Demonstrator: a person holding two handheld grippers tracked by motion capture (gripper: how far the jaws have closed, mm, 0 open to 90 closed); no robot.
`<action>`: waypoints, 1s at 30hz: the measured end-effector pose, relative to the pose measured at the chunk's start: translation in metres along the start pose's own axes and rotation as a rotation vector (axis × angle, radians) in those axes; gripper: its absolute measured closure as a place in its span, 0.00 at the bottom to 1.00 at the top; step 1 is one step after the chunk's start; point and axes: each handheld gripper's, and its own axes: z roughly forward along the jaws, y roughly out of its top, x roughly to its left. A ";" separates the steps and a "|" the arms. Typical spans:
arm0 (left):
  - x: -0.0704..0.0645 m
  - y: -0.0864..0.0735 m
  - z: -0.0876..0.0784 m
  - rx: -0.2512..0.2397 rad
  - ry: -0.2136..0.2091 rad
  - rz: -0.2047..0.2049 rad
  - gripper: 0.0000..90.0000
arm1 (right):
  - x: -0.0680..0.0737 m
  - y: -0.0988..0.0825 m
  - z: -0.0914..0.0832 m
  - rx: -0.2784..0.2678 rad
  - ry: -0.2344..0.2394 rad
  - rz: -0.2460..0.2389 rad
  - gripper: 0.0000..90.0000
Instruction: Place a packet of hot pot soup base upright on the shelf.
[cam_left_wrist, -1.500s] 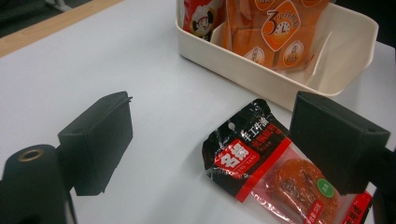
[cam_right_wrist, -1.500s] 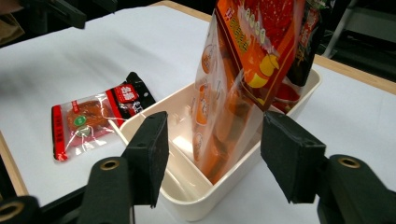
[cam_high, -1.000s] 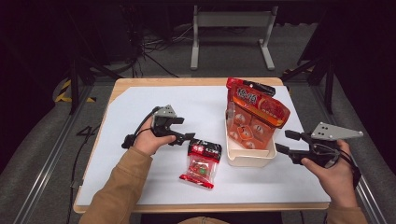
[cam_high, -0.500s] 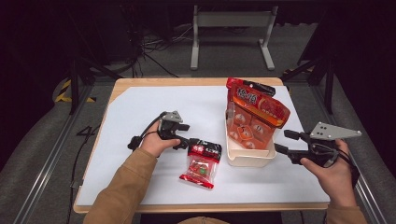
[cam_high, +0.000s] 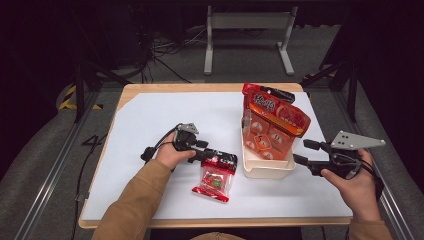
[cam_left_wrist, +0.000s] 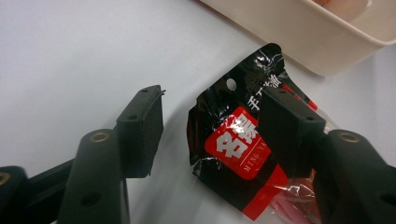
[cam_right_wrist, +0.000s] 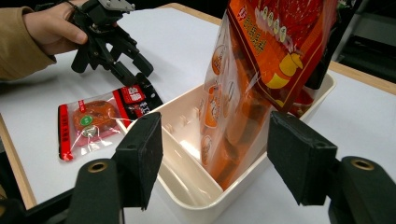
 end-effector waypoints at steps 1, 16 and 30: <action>0.000 0.000 0.001 0.005 -0.006 0.000 0.48 | 0.000 0.000 0.000 0.000 0.000 0.000 0.40; -0.002 -0.002 0.009 0.056 -0.052 -0.008 0.55 | -0.001 -0.001 0.001 0.005 0.002 0.000 0.40; -0.006 -0.003 0.008 0.088 0.004 0.015 0.83 | -0.001 -0.001 0.003 0.008 -0.001 -0.003 0.39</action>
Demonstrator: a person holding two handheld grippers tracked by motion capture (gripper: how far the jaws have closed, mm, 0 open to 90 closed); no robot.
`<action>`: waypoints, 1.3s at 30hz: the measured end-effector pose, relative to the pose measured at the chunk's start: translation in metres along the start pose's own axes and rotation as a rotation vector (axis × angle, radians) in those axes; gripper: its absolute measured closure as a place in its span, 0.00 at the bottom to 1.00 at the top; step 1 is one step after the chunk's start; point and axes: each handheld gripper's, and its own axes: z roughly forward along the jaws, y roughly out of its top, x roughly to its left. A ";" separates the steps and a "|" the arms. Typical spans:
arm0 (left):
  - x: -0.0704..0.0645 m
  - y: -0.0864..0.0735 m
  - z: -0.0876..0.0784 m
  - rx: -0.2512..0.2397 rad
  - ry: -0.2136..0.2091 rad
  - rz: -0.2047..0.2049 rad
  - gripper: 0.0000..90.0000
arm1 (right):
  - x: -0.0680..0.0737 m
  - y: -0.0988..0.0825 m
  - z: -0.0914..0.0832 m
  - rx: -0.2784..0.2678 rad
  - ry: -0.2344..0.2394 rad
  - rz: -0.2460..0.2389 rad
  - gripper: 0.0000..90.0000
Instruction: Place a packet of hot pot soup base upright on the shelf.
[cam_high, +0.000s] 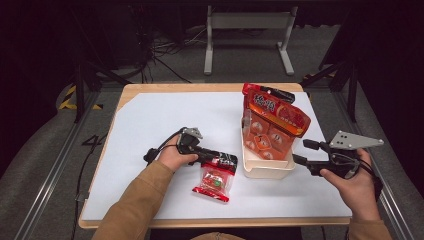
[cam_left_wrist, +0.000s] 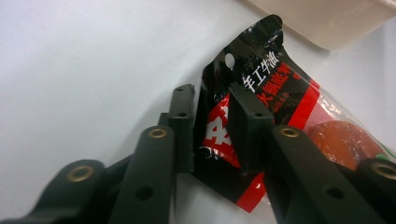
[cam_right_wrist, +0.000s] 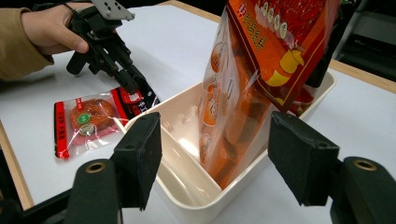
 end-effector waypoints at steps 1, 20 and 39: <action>0.000 0.000 0.000 0.009 0.001 -0.002 0.86 | 0.000 0.000 0.000 0.001 0.000 0.000 0.40; -0.011 0.007 -0.025 -0.026 -0.033 0.014 0.99 | -0.004 -0.001 -0.001 0.002 -0.004 -0.004 0.42; -0.044 0.025 -0.073 -0.102 -0.072 0.108 1.00 | -0.010 -0.003 -0.005 -0.008 -0.027 0.014 0.42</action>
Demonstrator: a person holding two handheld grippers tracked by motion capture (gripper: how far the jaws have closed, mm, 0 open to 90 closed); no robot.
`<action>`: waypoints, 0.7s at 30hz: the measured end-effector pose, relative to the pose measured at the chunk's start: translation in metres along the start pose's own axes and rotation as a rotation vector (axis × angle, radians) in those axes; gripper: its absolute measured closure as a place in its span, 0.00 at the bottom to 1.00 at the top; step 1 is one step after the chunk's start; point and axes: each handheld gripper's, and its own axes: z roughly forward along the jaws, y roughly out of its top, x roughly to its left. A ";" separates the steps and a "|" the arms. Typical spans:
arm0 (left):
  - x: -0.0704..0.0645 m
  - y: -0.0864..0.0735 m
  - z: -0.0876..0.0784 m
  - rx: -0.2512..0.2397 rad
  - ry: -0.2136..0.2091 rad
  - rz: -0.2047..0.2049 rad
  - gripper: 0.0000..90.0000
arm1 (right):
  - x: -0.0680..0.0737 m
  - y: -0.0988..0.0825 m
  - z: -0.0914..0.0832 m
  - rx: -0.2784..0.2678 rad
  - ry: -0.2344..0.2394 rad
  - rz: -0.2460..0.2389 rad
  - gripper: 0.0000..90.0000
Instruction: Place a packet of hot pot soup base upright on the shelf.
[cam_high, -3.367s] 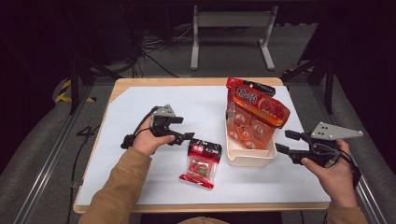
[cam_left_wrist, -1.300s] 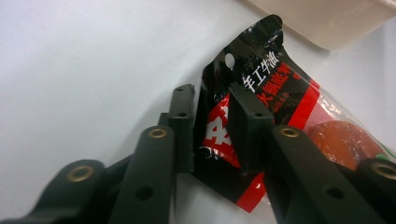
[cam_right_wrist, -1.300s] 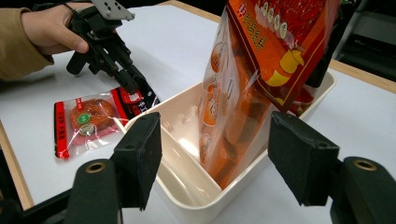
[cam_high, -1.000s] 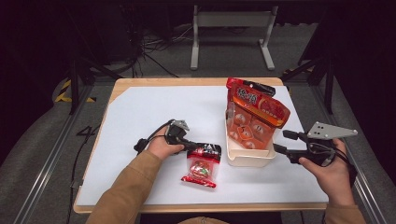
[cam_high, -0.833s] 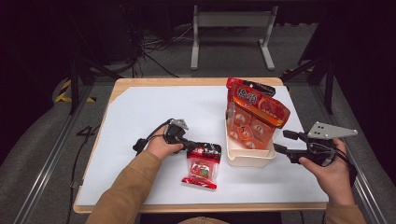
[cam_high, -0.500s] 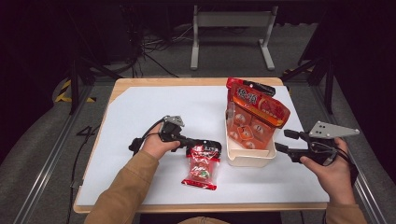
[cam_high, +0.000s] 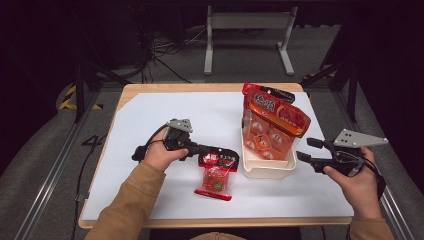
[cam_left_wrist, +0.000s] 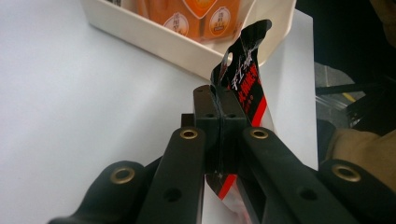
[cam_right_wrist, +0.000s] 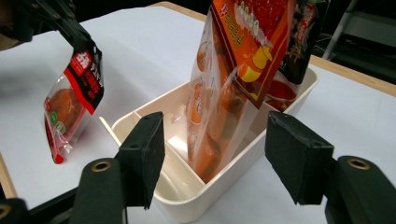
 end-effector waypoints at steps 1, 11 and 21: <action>-0.005 0.003 -0.005 -0.003 -0.008 0.019 1.00 | 0.000 0.000 0.000 -0.002 -0.002 0.003 0.41; -0.026 0.015 -0.024 -0.052 -0.004 0.094 1.00 | -0.004 -0.002 -0.003 -0.003 -0.016 0.015 0.41; -0.031 0.018 -0.038 -0.129 0.047 0.099 1.00 | -0.013 -0.010 -0.001 0.022 -0.067 0.039 0.40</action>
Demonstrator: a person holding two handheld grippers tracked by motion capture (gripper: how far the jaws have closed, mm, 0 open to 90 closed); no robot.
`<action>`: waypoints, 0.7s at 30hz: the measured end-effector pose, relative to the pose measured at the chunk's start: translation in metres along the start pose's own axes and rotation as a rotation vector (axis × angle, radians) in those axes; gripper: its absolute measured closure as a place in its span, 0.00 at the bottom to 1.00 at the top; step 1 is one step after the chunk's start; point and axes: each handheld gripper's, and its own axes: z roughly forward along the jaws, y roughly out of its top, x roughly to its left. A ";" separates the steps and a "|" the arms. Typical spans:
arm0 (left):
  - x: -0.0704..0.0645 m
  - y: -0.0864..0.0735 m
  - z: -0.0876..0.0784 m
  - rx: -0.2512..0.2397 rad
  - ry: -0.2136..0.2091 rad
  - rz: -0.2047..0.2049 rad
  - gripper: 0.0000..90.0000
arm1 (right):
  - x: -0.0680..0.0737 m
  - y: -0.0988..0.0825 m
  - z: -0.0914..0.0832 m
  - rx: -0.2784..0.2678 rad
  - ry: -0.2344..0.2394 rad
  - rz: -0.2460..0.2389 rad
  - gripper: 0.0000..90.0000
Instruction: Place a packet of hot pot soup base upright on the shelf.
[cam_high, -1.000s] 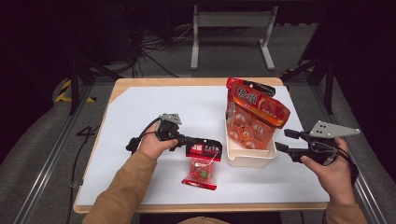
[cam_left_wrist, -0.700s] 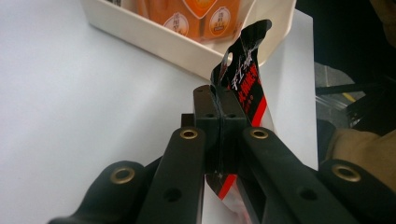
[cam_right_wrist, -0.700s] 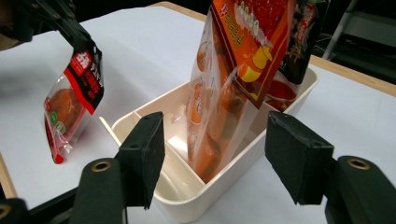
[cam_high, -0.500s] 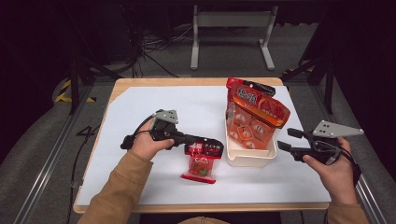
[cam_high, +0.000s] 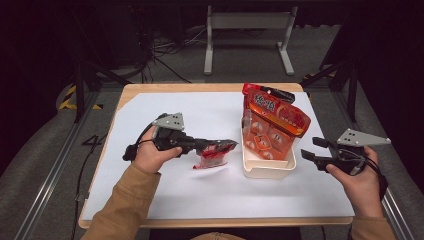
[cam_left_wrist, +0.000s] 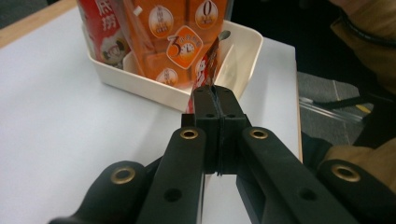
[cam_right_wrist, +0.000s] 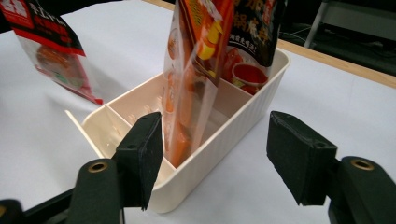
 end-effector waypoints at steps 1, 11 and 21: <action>0.000 0.000 -0.001 -0.009 -0.001 -0.003 1.00 | 0.000 0.000 0.000 0.000 0.000 0.000 0.40; -0.004 0.005 -0.007 -0.082 0.011 0.008 1.00 | -0.008 -0.008 0.004 0.018 -0.031 0.021 0.38; -0.006 0.009 -0.012 -0.139 0.025 0.031 1.00 | -0.015 -0.016 0.011 0.036 -0.054 0.030 0.35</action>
